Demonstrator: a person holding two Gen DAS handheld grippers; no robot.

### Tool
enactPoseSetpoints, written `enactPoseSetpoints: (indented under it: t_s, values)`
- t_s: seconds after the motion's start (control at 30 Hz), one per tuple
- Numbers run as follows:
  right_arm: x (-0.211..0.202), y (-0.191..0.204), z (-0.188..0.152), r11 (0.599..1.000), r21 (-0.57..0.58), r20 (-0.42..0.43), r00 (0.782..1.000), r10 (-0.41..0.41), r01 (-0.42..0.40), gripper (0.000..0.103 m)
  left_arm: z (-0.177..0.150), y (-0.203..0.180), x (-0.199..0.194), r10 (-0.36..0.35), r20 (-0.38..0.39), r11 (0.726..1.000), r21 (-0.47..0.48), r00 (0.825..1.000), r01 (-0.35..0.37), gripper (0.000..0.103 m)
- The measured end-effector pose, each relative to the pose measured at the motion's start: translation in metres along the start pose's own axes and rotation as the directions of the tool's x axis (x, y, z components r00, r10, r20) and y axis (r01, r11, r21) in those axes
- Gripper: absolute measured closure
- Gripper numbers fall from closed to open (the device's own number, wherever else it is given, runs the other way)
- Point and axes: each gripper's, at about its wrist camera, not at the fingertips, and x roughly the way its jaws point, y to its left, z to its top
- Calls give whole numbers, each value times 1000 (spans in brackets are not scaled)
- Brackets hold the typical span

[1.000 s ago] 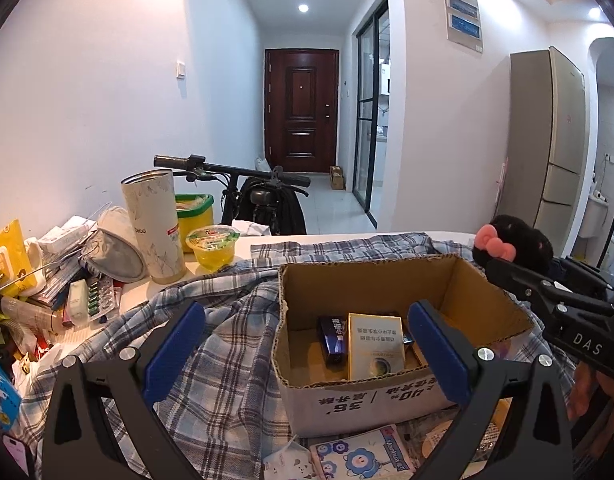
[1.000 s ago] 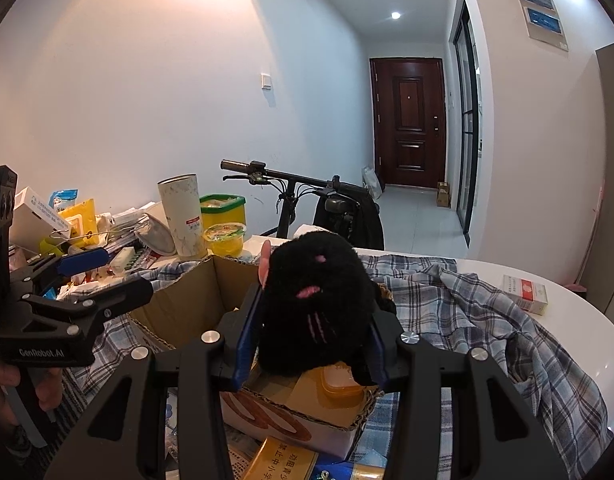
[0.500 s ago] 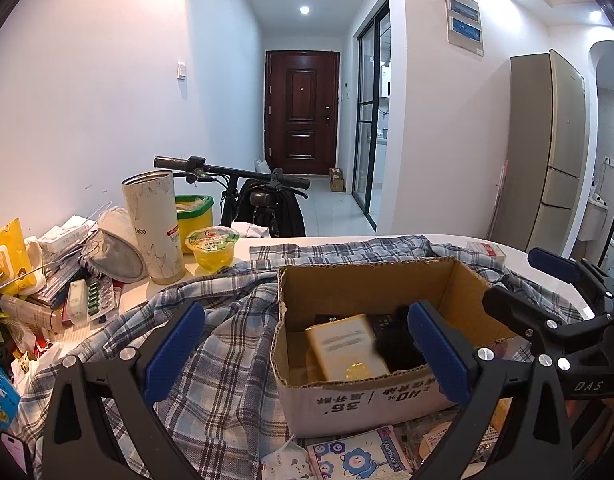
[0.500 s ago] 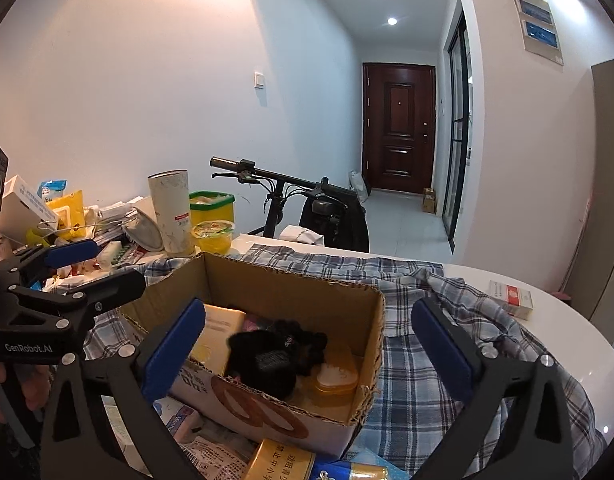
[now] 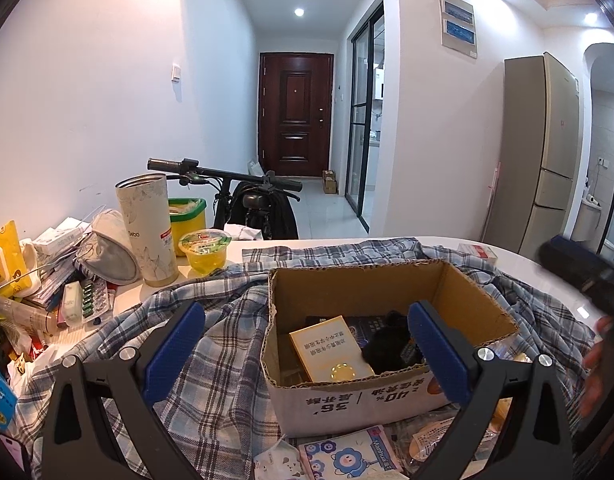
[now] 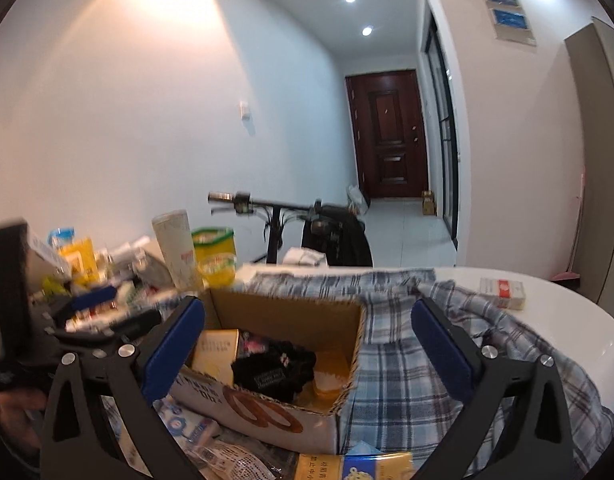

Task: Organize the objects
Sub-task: 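Lower the black plush into the cardboard box and open the right gripper, then withdraw the right gripper from the cardboard box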

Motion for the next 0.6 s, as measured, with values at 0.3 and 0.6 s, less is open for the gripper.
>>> enactPoseSetpoints:
  t_s: [0.3,0.6]
  values:
    - [-82,12,2,999,-31,26,999,30,-29,0,1,0,-4,-15,4,1000,-13,1000,15,0]
    - [-95,6,-54,989,-148,-121,992,-31,13,0,1,7,0,-36,-19,998,-58,999,35,0]
